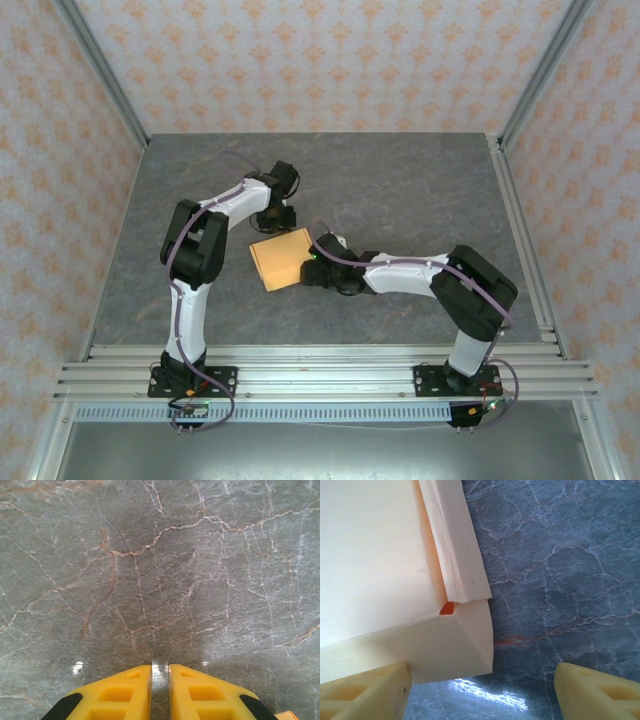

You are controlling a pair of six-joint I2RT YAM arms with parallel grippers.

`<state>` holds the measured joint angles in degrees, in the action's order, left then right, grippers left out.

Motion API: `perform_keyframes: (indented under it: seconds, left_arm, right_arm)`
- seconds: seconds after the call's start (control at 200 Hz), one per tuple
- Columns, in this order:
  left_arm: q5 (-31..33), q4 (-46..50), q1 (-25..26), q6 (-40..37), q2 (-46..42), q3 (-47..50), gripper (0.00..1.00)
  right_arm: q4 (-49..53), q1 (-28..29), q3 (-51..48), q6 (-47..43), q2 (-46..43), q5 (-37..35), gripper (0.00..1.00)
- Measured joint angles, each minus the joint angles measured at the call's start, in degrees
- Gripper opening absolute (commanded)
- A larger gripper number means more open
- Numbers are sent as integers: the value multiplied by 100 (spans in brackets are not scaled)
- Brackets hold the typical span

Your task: Fold the paper box

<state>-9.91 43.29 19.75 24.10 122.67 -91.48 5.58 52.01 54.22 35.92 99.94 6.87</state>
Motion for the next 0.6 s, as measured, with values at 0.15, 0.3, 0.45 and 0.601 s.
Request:
perform_keyframes:
  seconds: [0.15, 0.3, 0.45, 0.601]
  left_arm:
    - [-15, 33, -4, -2, 20, -39, 14]
    - [-13, 66, -7, 0, 39, -63, 12]
    - [-42, 68, -26, 0, 50, -74, 9]
    - [-105, 57, -31, 0, 50, -74, 7]
  right_arm:
    - [-2, 0, 15, -22, 0, -2, 75]
    - [0, 0, 33, -63, 4, -2, 75]
    - [0, 0, 133, -107, 85, -2, 75]
    - [2, 0, 186, -129, 118, 0, 75]
